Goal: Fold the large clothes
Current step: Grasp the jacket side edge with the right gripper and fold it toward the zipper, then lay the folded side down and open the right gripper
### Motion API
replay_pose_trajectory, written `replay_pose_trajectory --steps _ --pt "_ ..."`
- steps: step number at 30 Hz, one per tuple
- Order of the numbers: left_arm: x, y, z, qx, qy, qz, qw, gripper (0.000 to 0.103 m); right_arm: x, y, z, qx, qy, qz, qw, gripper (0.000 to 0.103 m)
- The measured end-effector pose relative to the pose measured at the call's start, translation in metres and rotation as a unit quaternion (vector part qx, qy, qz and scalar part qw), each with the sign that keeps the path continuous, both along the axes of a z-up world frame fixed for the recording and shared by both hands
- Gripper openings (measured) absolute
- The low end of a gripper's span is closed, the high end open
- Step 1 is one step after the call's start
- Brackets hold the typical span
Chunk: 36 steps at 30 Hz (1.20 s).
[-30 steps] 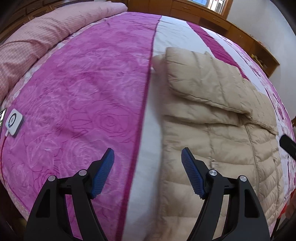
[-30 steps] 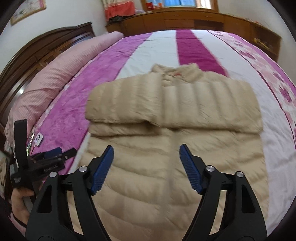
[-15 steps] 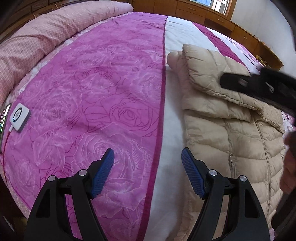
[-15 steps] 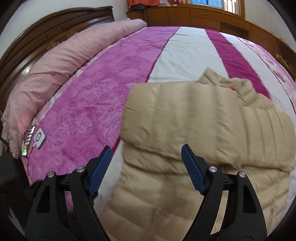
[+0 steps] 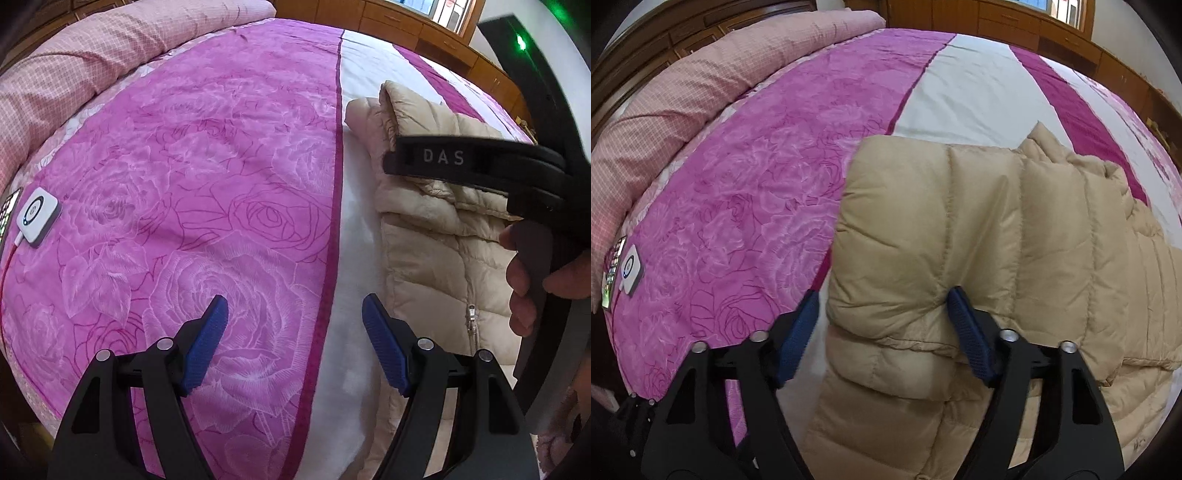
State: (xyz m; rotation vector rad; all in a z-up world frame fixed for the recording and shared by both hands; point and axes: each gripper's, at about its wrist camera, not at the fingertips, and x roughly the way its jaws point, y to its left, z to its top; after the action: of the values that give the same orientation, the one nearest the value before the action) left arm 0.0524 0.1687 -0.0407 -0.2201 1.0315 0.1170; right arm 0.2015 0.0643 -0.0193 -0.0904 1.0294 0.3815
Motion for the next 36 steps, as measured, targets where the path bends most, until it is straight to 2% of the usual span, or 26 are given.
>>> replay_pose_trajectory --steps 2,4,7,11,16,23,28,36 --pt "0.0 -0.001 0.001 -0.003 0.002 0.01 0.9999 0.073 0.0 -0.003 -0.001 -0.001 0.001 0.005 1.0 0.05" --pt "-0.001 -0.004 0.002 -0.012 -0.001 0.007 0.9999 0.073 -0.002 -0.009 0.003 0.002 0.001 0.014 1.0 0.025" --pt "-0.001 -0.01 0.007 -0.005 -0.005 0.004 1.0 0.073 -0.008 -0.022 0.018 0.027 -0.002 0.012 1.0 0.016" --pt "-0.002 -0.017 0.017 -0.003 -0.015 -0.004 0.9999 0.073 -0.014 -0.048 0.043 0.052 -0.016 0.002 0.999 0.014" --pt "0.001 -0.024 0.03 0.01 -0.025 -0.017 0.9995 0.073 -0.019 -0.103 0.083 0.085 -0.042 -0.023 0.995 0.013" --pt "0.011 -0.041 0.037 0.004 -0.03 -0.033 0.999 0.073 -0.032 -0.175 0.115 0.082 -0.073 -0.059 0.992 0.013" --pt "0.017 -0.057 0.042 0.008 -0.035 -0.049 0.9981 0.073 -0.039 -0.227 0.115 0.078 -0.077 -0.093 0.99 0.013" --pt "0.029 -0.083 0.051 0.017 -0.04 -0.069 0.9967 0.073 -0.036 -0.303 0.088 0.088 -0.049 -0.158 0.982 0.012"
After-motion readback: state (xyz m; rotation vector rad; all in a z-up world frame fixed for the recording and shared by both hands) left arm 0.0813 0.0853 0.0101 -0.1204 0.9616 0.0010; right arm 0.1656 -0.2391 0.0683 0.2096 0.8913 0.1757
